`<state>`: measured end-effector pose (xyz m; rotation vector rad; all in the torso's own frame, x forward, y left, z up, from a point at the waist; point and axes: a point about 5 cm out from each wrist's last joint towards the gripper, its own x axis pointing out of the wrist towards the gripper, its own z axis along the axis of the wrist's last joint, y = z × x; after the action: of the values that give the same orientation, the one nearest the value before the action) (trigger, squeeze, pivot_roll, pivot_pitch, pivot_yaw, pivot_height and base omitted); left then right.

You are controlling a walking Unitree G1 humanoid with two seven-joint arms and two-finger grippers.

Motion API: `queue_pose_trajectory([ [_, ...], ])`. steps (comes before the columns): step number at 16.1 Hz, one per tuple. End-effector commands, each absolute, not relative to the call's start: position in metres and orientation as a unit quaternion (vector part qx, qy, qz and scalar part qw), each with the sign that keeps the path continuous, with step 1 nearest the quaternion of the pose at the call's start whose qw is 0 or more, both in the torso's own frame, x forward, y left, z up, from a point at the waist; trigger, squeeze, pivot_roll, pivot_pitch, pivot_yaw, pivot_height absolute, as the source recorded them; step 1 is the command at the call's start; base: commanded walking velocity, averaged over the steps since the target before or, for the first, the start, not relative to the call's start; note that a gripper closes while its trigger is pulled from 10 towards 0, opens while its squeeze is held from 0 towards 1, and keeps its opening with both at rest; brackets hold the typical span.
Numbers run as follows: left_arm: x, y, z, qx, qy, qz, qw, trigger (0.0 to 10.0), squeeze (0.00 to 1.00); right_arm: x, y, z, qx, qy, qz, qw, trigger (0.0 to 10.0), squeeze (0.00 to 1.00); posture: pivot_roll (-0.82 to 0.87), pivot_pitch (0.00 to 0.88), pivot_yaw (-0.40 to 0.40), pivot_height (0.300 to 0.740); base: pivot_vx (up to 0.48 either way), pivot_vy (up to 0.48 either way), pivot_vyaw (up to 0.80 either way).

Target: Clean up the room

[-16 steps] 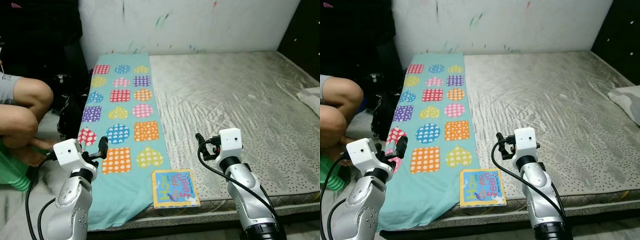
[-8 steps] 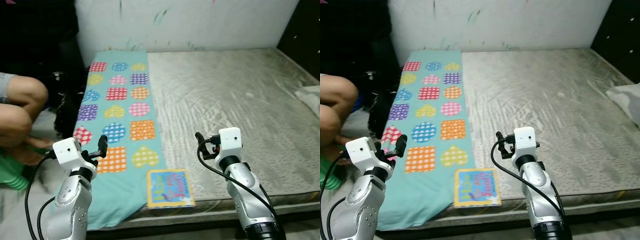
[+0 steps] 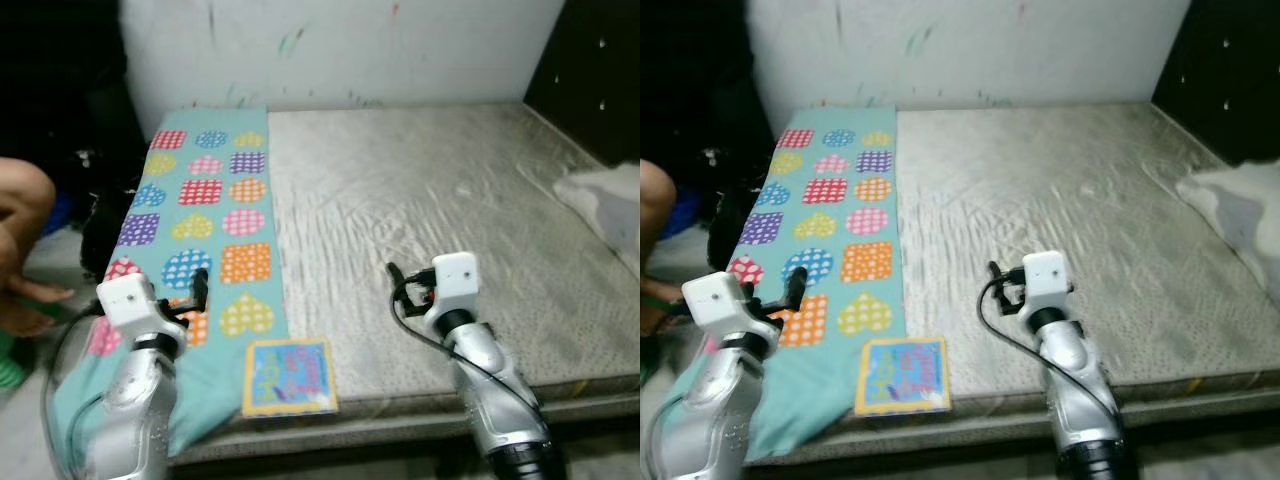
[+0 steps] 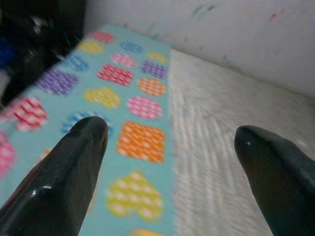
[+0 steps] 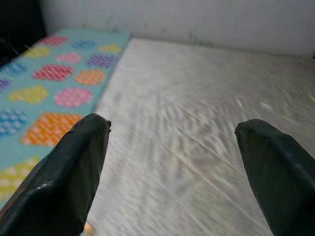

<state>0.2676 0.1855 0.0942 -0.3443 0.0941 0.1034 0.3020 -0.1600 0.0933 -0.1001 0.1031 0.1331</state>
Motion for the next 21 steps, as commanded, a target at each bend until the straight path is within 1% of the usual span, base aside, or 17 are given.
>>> queue_pose_trajectory([
  [1, 0.2673, 0.1885, 0.0953, -0.167, 0.045, 0.051, 0.984, 10.0, 0.00, 0.3048, -0.1591, 0.0972, -0.045, 0.046, 0.068, 0.996, 10.0, 0.00, -0.09, 0.000, 0.014, 0.740, 0.000, 0.000, 0.00],
  [12, 0.2668, 0.1854, 0.0969, -0.174, 0.034, 0.037, 0.984, 10.0, 0.00, 0.3039, -0.1599, 0.0964, -0.046, 0.049, 0.070, 0.995, 10.0, 0.00, -0.10, 0.000, 0.013, 0.740, 0.000, 0.000, 0.00],
  [18, 0.2654, 0.1857, 0.0960, -0.171, 0.036, 0.033, 0.984, 10.0, 0.00, 0.3036, -0.1584, 0.0938, -0.047, 0.055, 0.074, 0.995, 10.0, 0.00, -0.09, 0.000, 0.014, 0.740, 0.312, 0.000, 0.00],
  [21, 0.2655, 0.1858, 0.0956, -0.166, 0.041, 0.036, 0.985, 10.0, 0.00, 0.3035, -0.1582, 0.0935, -0.047, 0.055, 0.076, 0.995, 10.0, 0.00, -0.09, 0.000, 0.015, 0.740, 0.000, 0.000, 0.00],
])
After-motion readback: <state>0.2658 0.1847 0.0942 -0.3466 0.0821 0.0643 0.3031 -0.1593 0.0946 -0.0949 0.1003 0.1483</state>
